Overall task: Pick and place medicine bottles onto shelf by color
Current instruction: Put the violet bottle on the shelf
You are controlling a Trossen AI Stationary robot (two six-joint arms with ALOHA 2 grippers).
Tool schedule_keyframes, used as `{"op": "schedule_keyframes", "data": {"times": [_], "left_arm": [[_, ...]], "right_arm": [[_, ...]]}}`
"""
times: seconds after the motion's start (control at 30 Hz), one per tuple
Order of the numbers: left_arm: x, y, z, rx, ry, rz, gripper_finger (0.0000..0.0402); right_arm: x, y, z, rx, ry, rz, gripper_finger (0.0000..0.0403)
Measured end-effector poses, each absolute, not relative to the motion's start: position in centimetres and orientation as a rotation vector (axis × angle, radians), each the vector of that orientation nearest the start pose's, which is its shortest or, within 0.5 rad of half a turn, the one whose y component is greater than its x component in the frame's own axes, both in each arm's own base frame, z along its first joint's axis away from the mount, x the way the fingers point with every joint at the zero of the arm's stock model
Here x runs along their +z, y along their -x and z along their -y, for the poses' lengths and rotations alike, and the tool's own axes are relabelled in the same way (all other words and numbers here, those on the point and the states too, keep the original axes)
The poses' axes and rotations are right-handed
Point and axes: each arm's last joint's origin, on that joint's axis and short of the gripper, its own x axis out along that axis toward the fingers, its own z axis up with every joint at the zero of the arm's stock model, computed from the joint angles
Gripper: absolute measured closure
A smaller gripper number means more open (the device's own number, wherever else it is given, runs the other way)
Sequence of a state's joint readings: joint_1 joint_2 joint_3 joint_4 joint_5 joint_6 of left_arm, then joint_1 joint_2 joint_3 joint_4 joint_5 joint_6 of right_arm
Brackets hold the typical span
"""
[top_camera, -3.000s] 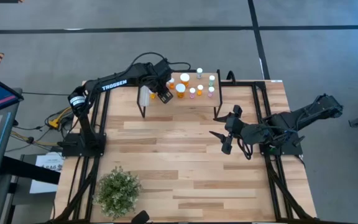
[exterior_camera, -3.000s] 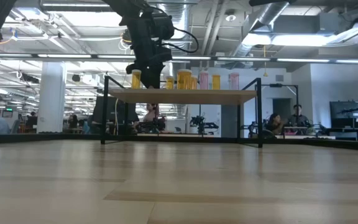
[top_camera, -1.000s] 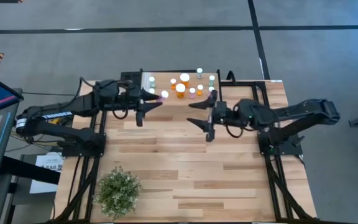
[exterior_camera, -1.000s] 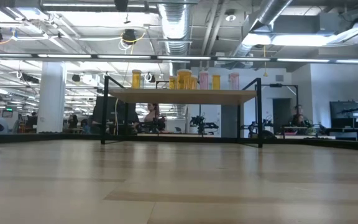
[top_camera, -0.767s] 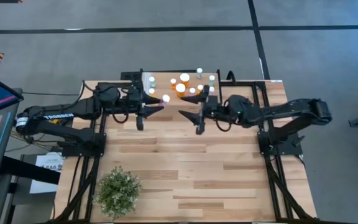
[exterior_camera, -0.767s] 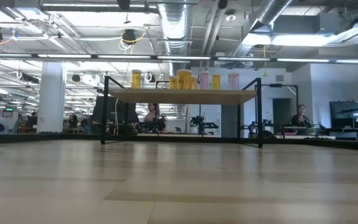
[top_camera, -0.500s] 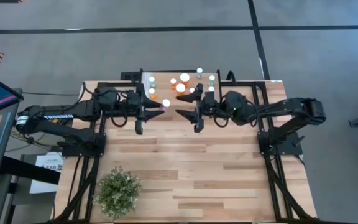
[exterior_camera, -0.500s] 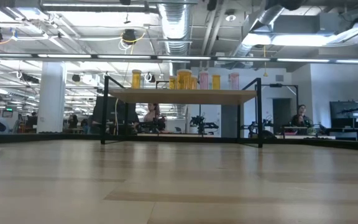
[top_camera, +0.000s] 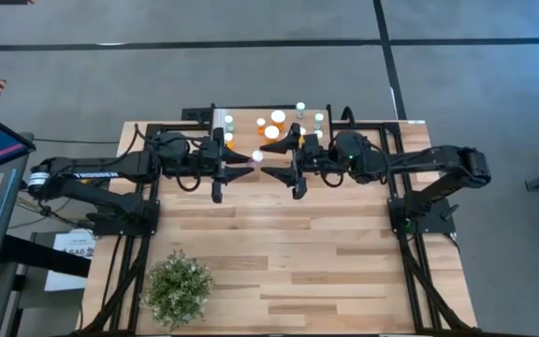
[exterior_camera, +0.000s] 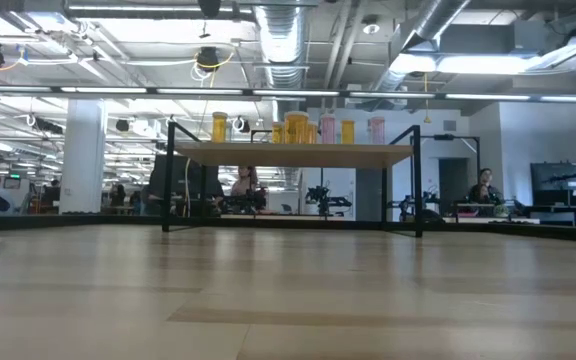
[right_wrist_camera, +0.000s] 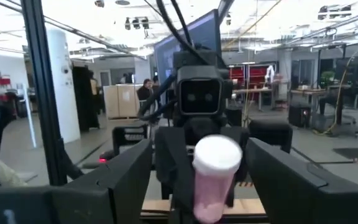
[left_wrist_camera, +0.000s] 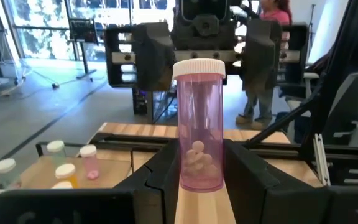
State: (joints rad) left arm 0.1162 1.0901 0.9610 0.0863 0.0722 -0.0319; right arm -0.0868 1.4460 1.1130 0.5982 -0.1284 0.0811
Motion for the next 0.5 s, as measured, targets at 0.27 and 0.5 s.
{"op": "schedule_keyframes", "data": {"times": [0.27,0.5], "left_arm": [[36.16,-24.65,-2.64,0.035,0.035,-0.026,0.0308],[36.23,-24.65,-2.59,0.017,0.038,-0.018,0.0308]], "right_arm": [[36.84,-33.07,2.84,0.048,-0.082,0.249,0.0089],[36.69,-33.09,3.01,0.043,-0.1,0.233,0.0095]]}}
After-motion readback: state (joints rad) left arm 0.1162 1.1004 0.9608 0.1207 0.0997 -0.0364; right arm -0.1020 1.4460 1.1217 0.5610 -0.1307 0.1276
